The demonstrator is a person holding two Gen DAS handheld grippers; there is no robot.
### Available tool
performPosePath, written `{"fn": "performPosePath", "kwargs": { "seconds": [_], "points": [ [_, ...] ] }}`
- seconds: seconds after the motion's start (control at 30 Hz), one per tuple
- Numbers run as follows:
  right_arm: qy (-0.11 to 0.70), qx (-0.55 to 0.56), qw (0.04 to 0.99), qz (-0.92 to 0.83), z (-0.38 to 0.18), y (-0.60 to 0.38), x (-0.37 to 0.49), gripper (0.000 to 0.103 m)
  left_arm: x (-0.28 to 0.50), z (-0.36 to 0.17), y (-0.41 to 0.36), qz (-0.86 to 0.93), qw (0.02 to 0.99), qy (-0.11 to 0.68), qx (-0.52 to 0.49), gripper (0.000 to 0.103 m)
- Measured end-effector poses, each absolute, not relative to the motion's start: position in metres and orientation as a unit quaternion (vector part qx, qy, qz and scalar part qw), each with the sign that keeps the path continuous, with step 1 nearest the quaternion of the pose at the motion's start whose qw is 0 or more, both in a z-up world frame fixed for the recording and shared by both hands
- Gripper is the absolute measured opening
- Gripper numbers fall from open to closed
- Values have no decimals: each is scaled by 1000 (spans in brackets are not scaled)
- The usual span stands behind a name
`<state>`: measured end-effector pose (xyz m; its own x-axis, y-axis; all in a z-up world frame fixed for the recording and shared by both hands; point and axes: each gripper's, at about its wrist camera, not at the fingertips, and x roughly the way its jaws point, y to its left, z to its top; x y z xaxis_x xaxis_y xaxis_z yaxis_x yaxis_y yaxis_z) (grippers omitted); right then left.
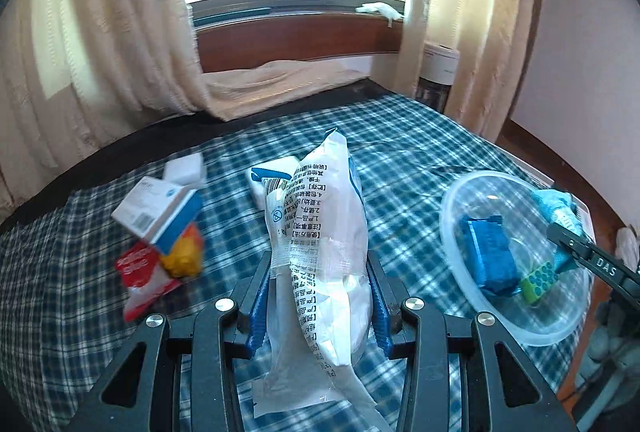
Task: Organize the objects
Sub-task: 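Carry the blue towel and white bag over the clear bowl with both grippers, then lower the towel and white bag into the bowl and open both grippers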
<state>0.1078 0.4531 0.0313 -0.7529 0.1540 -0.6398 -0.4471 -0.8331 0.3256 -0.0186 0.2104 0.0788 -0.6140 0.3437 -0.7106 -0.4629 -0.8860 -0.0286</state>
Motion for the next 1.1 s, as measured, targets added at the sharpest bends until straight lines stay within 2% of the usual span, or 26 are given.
{"fn": "performPosePath", "kwargs": {
  "seconds": [0.13,1.0,1.07,1.1],
  "points": [
    [242,-307,159,906,28,462,110,51,-18,78,229,889,236,85,-383,44],
    [249,-282,144,915,28,477,127,51,7,72,366,846,339,143,-386,46],
    [250,-281,146,915,28,477,128,51,10,74,371,847,343,143,-381,53],
    [250,-281,146,915,28,478,128,51,11,77,371,850,342,142,-376,68]
  ]
}}
